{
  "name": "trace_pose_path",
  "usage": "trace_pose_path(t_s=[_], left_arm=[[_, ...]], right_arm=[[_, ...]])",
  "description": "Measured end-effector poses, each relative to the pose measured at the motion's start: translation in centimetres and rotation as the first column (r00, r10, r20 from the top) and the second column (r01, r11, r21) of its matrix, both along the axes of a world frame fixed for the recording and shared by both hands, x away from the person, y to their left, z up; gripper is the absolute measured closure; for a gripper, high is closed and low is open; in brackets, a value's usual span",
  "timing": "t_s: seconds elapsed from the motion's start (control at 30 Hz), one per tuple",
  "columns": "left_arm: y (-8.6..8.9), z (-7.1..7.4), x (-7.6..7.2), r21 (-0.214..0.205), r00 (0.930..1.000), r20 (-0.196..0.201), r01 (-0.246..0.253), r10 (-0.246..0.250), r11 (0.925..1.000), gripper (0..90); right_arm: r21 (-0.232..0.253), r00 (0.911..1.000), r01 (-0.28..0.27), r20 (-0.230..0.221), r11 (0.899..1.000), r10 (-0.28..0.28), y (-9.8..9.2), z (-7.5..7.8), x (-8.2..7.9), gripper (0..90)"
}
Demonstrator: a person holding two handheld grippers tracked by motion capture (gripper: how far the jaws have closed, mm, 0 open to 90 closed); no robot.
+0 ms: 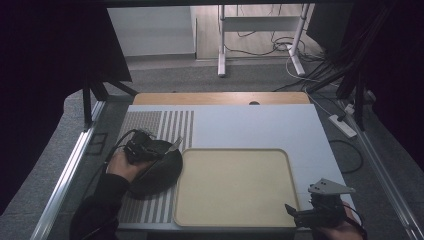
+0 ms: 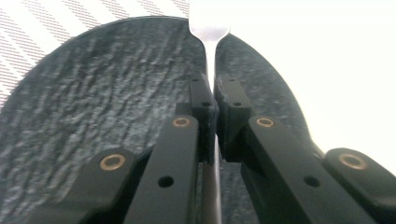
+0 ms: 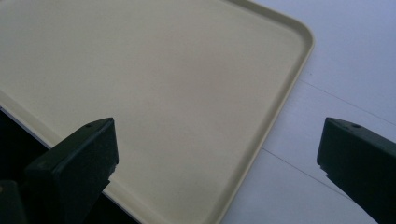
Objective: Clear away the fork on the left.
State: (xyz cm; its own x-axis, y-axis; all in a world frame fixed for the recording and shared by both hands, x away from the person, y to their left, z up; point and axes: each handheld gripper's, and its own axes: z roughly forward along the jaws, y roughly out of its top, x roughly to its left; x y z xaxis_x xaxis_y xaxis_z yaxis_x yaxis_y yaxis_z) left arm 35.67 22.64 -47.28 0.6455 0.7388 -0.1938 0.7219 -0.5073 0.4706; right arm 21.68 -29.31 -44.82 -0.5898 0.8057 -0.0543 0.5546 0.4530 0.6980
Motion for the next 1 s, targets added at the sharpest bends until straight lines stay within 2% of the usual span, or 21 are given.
trace_pose_path(t_s=[0.37,0.57,0.67,0.87,1.0], left_arm=[[-1.5,-0.2,-1.8,0.003,0.9998,-0.016,0.008,-0.008,1.0000,85.7],[-2.0,-0.2,-2.7,-0.018,0.9994,-0.034,-0.011,0.010,0.9998,85.7],[-3.0,-0.2,-3.1,-0.018,0.9988,-0.048,-0.007,0.006,0.9998,85.7],[-5.1,0.0,-3.7,0.007,0.9985,-0.052,0.017,-0.016,0.9998,85.7],[-6.2,0.0,-4.0,0.006,0.9984,-0.052,0.021,-0.021,0.9998,85.7]], right_arm=[[0.016,0.9997,0.021,-0.014,1.000,-0.021,-0.2,0.0,0.1,0.0],[0.014,0.9998,0.017,-0.014,1.000,-0.017,-0.2,0.0,0.2,0.0],[0.014,0.9998,0.016,-0.014,1.000,-0.016,-0.2,0.0,0.2,0.0],[0.013,0.9999,0.011,-0.013,1.000,-0.011,-0.1,0.0,0.2,0.0],[0.009,0.9999,0.010,-0.013,1.000,-0.010,-0.1,0.0,0.2,0.0]])
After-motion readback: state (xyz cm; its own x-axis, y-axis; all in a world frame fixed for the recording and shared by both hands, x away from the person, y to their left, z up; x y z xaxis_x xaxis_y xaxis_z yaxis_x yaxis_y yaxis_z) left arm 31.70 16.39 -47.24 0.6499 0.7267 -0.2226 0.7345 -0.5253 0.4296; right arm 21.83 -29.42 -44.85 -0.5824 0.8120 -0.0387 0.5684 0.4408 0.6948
